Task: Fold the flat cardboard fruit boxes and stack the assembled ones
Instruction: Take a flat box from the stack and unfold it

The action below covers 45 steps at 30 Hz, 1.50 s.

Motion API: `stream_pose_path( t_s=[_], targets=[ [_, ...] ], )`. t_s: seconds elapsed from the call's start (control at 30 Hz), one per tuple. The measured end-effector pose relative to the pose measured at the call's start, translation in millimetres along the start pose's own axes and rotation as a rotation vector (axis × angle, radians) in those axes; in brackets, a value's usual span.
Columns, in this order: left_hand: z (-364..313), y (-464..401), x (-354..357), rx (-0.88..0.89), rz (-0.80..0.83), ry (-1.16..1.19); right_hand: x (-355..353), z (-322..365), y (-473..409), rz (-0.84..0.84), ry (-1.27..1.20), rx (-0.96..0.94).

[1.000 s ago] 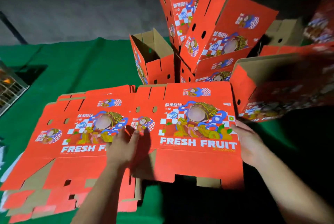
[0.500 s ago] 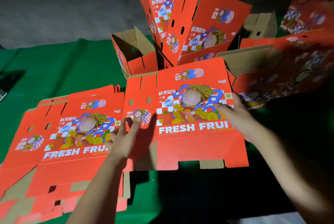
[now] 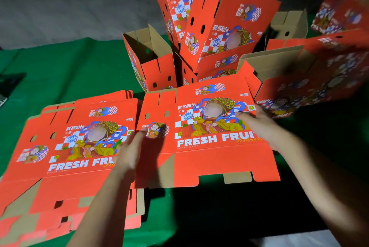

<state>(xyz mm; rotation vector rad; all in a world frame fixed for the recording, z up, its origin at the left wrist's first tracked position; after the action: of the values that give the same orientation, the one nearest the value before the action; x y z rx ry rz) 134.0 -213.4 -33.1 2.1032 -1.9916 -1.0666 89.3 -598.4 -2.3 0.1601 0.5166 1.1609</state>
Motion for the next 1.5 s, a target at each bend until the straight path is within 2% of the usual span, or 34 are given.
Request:
stream_pose_path(
  t_s=[0.13, 0.23, 0.33, 0.37, 0.43, 0.5, 0.6, 0.67, 0.73, 0.8, 0.87, 0.97, 1.0, 1.07, 1.1, 1.17, 1.23, 1.27, 1.33, 1.43, 1.47, 1.5],
  targets=[
    [-15.3, 3.1, -11.2, 0.036, -0.014, -0.02, -2.4, 2.5, 2.6, 0.054, 0.003, 0.008],
    [-26.7, 8.3, -15.7, 0.079, 0.028, -0.005, -8.4, 8.7, 11.0, 0.181, -0.125, 0.088],
    [-22.9, 12.0, -14.0, 0.005, 0.237, 0.06, -8.5, 6.7, 15.0, 0.278, -0.34, 0.187],
    [-21.1, 16.1, -6.8, -0.03, 0.333, 0.122, 1.6, 6.6, 19.8, 0.336, -0.271, 0.201],
    [-17.3, 22.7, 11.1, -0.043, 0.383, 0.162, 32.4, 3.5, 32.5, 0.467, -0.062, 0.217],
    [-33.5, 27.7, 30.8, 0.004, 0.437, 0.256, 58.6, 0.6, 39.7, 0.451, -0.088, 0.203],
    [-57.2, 35.1, 30.3, 0.099, 0.487, 0.208, 62.0, -0.3, 39.3, 0.353, -0.278, 0.174],
    [-57.7, 32.4, 19.5, 0.136, 0.38, 0.187, 51.8, -3.5, 36.0, 0.284, -0.332, 0.143],
    [-55.7, 33.1, 13.2, 0.325, 0.176, 0.176, 43.1, 0.4, 36.5, 0.209, -0.413, 0.059],
    [-57.3, 39.9, 12.9, 0.537, 0.121, 0.189, 37.0, 2.3, 38.7, 0.188, -0.476, -0.054],
    [-59.3, 45.1, 14.2, 0.601, 0.086, 0.136, 31.9, 2.4, 42.0, 0.2, -0.491, -0.147],
    [-54.1, 39.0, 9.3, 0.547, 0.058, -0.122, 24.6, 6.4, 45.4, 0.3, -0.235, -0.248],
    [-53.6, 38.5, 5.3, 0.501, 0.101, -0.213, 20.7, 9.7, 44.0, 0.322, -0.118, -0.269],
    [-52.9, 42.5, -4.3, 0.525, 0.191, -0.396, 8.1, 21.9, 37.5, 0.296, 0.006, -0.287],
    [-54.6, 43.5, -10.7, 0.587, 0.158, -0.485, 1.0, 32.0, 35.2, 0.277, 0.055, -0.306],
    [-62.9, 47.2, -17.9, 0.811, -0.02, -0.574, -9.3, 56.1, 31.9, 0.299, 0.157, -0.356],
    [-73.8, 51.7, -13.3, 0.98, -0.035, -0.484, -11.8, 81.4, 25.8, 0.322, 0.124, -0.354],
    [-80.4, 53.5, -7.7, 1.043, -0.016, -0.446, -11.9, 94.4, 22.1, 0.286, 0.034, -0.328],
    [-90.1, 53.1, 5.6, 1.106, -0.048, -0.414, -13.0, 116.9, 16.4, 0.076, -0.038, -0.313],
    [-98.5, 58.9, 26.9, 1.041, -0.125, -0.276, -9.3, 142.8, 28.3, -0.357, 0.214, -0.442],
    [-99.4, 64.5, 35.6, 1.004, -0.151, -0.189, -3.5, 145.5, 39.7, -0.439, 0.26, -0.474],
    [-100.6, 71.8, 45.1, 0.957, -0.191, -0.104, 6.7, 145.8, 53.6, -0.44, 0.237, -0.482]
  ],
)
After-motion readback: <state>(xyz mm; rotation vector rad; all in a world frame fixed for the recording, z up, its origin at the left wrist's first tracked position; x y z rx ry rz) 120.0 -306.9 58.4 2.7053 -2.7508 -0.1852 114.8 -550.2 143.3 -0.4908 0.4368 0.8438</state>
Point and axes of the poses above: each hand's wrist, its own y-axis away from the middle knuckle, its own x-axis out of the palm, z = x × y, the point moved 2 cm from there along -y, towards the middle knuckle, and after that the axes turned 7 degrees about -y, right-handed, at the moved point
